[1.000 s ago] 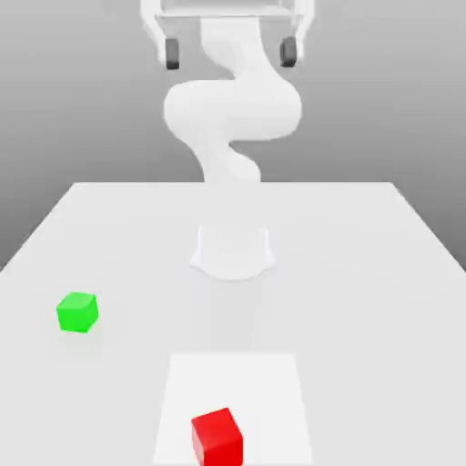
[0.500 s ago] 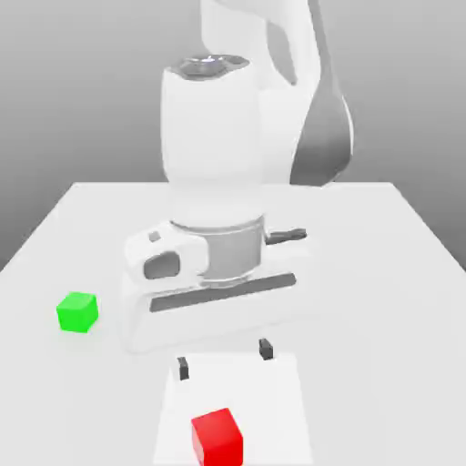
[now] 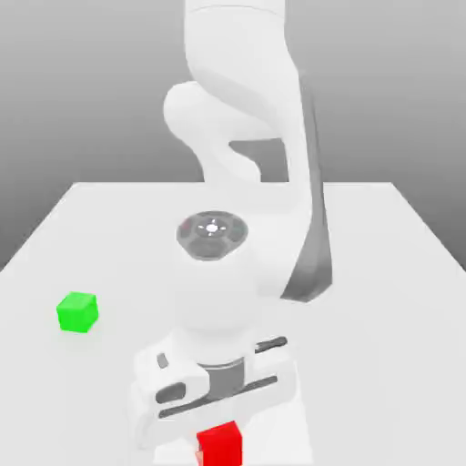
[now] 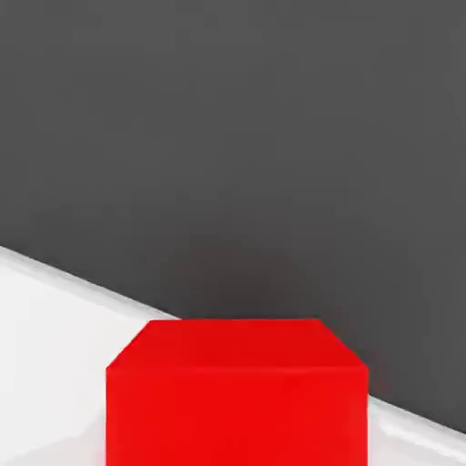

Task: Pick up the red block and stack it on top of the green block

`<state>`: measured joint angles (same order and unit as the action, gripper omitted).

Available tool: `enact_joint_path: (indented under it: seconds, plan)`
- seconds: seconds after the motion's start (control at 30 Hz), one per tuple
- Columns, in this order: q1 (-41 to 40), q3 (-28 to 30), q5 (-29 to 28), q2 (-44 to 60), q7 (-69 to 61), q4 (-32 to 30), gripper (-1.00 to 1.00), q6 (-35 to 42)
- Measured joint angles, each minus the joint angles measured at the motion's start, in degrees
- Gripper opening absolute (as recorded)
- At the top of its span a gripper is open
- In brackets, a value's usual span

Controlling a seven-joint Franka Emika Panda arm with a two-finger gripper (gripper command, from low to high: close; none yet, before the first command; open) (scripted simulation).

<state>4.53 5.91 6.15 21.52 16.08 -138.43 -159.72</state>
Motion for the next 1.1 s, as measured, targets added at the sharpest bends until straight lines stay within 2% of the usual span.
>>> enact_joint_path:
  seconds: [0.13,0.23,0.4,0.63,0.83,1.0,1.03,1.1]
  plan:
    - [0.3,1.7,-2.5,-7.7,1.1,-1.6,-1.00,6.0]
    - [-4.1,6.8,-6.5,-13.6,-2.8,-6.0,-1.00,7.3]
    - [-19.0,15.0,-14.1,-23.5,-11.3,-14.6,-1.00,8.0]
    - [-29.8,24.5,-21.2,-34.7,-24.1,-26.2,-1.00,7.2]
    - [-27.2,27.1,-15.1,-28.5,-29.7,-26.8,-1.00,0.6]
    - [-25.4,25.7,-2.7,-20.6,-38.4,-26.8,-1.00,-6.2]
    - [-25.7,24.5,0.1,-19.2,-40.3,-26.8,1.00,-7.4]
    - [-25.8,24.5,0.1,-19.2,-40.3,-26.8,1.00,-7.4]
